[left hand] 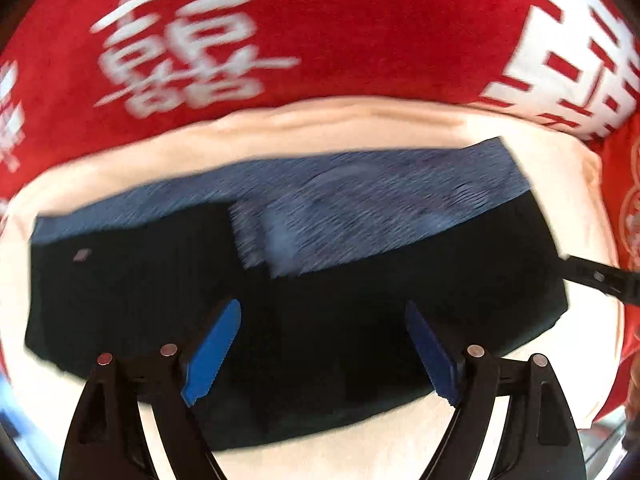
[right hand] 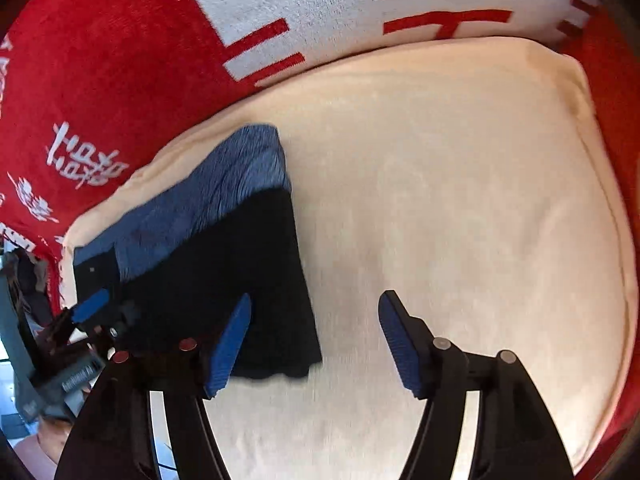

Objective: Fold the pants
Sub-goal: 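Open the right tool to release the folded legs and withdraw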

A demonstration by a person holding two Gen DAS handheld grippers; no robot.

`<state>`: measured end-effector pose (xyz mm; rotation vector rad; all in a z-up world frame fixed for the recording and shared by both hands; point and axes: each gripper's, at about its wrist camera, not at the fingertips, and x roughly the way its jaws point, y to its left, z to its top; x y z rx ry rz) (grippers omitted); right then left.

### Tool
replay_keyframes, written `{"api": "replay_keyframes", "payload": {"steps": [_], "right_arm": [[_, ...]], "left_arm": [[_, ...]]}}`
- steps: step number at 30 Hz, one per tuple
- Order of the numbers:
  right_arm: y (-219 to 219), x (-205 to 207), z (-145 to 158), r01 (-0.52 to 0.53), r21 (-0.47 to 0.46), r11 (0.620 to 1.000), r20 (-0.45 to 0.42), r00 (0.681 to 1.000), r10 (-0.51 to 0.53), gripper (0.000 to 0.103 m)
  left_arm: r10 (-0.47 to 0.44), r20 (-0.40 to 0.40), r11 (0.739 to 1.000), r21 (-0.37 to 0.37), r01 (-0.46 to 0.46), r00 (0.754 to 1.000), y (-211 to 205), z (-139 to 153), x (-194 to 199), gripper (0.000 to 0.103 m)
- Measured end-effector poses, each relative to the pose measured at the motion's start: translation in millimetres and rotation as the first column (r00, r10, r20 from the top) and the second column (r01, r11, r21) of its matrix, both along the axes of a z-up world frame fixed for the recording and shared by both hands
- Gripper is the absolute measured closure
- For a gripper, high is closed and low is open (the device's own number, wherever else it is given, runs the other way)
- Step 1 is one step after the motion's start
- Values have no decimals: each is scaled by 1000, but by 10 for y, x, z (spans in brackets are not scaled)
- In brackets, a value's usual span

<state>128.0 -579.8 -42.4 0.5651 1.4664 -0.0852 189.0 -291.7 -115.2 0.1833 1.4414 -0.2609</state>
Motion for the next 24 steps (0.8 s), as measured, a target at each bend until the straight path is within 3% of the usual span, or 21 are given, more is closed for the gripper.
{"api": "replay_keyframes", "payload": {"steps": [4, 8, 9, 12, 14, 18, 21, 24], "right_arm": [[304, -75, 167, -23, -10, 1000, 19, 1000, 24, 33], [758, -1, 284, -151, -3, 989, 86, 985, 150, 33], [893, 40, 290, -192, -6, 981, 95, 977, 192, 36], [1252, 191, 312, -313, -16, 950, 125, 942, 312, 61], [1418, 272, 268, -349, -14, 937, 129, 929, 348, 61], [1806, 402, -121, -405, -41, 913, 57, 912, 407, 61], [1912, 345, -119, -402, -92, 911, 80, 909, 409, 53], [1959, 306, -80, -376, -116, 919, 60, 921, 385, 53]], "left_arm": [[98, -28, 993, 68, -96, 995, 322, -6, -198, 18], [198, -48, 978, 75, -194, 979, 536, 68, -390, 18], [213, -49, 974, 85, -208, 976, 561, 71, -433, 18], [263, -56, 962, 98, -257, 963, 676, 73, -607, 18], [285, -65, 955, 99, -278, 956, 782, 45, -689, 18], [298, -93, 953, 89, -290, 950, 1110, -39, -704, 18], [289, -105, 956, 80, -282, 952, 1330, -101, -760, 18], [283, -125, 959, 72, -275, 951, 1555, -96, -775, 18]]}}
